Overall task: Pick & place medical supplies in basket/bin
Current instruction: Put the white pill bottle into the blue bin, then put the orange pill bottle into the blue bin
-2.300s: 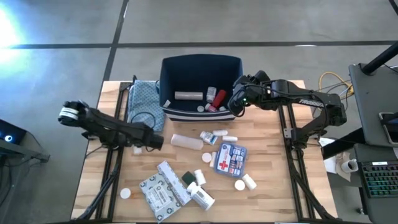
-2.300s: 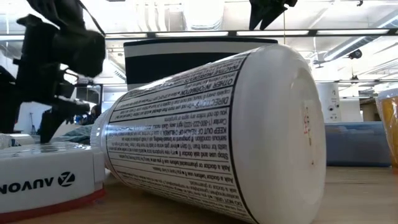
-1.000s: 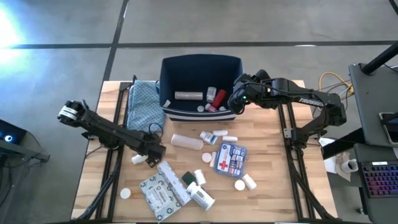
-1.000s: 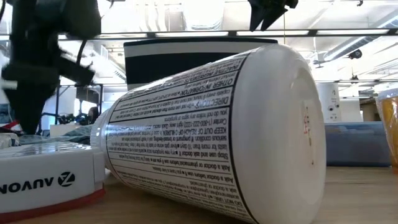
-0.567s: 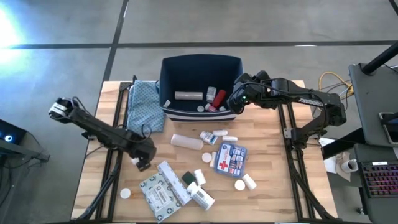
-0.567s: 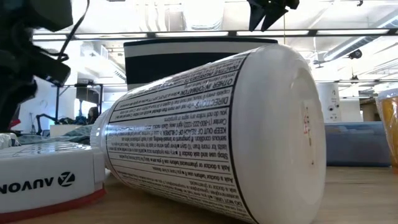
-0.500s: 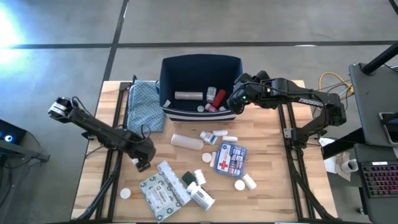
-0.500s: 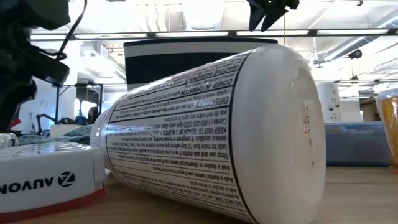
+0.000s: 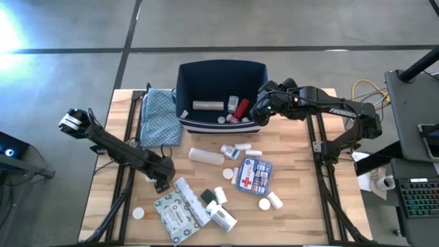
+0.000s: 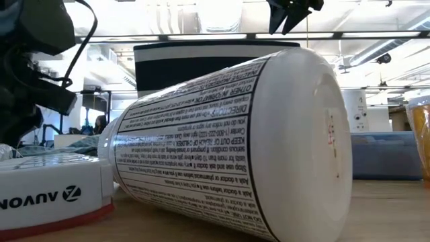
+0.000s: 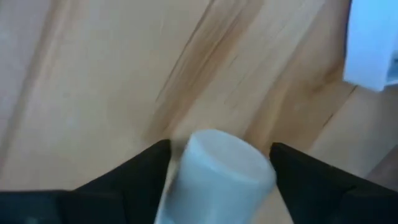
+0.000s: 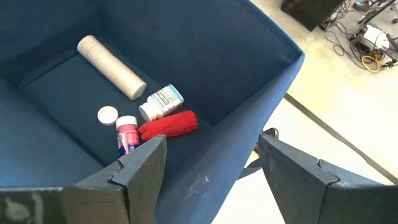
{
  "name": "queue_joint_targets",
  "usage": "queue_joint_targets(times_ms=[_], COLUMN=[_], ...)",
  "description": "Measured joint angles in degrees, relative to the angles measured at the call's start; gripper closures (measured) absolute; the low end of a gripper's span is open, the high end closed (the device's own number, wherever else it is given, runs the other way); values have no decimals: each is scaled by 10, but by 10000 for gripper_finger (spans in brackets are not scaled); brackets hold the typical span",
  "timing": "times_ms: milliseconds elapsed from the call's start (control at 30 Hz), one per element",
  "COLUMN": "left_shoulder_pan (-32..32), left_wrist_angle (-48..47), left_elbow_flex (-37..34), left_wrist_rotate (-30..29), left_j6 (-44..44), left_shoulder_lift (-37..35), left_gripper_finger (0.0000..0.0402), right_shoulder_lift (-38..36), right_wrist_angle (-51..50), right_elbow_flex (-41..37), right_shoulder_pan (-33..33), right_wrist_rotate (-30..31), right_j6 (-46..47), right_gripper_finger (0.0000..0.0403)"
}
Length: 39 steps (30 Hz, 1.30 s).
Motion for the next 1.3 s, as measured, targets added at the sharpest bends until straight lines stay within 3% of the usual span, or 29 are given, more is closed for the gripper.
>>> queue_joint_targets(times_ms=[200,433,533,633,733,800,933,1033,1167,1300], left_shoulder_pan=[1,23,45,76,118,155,263,353,441,449], left_wrist_angle=[-72,-184,-223,-228,-179,-93,107,188,196,135], left_elbow_flex=[19,130,211,299,376,416,460,474,493,561], left_wrist_rotate=[4,-7,-71,-173,-283,-329,-310,-303,-310,-305], left_j6=[42,56,75,94,150,231,421,471,507,517], left_shoulder_lift=[-9,-70,-104,-134,-156,-162,-148,-109,-36,14], left_gripper_finger=[249,249,231,225,234,241,243,239,193,126], right_shoulder_lift=[0,0,0,0,0,0,0,0,0,1], right_wrist_angle=[0,1,2,4,6,6,15,26,27,15], right_elbow_flex=[0,0,0,0,0,0,0,0,0,0], right_shoulder_pan=[-1,-4,-5,-5,-5,-5,-7,-7,-7,-6], right_wrist_rotate=[1,5,5,5,5,5,6,6,5,0], right_j6=[-1,-2,-5,-9,-12,-13,-27,-40,-43,-43], right_gripper_finger=[158,158,158,158,158,158,158,158,158,158])
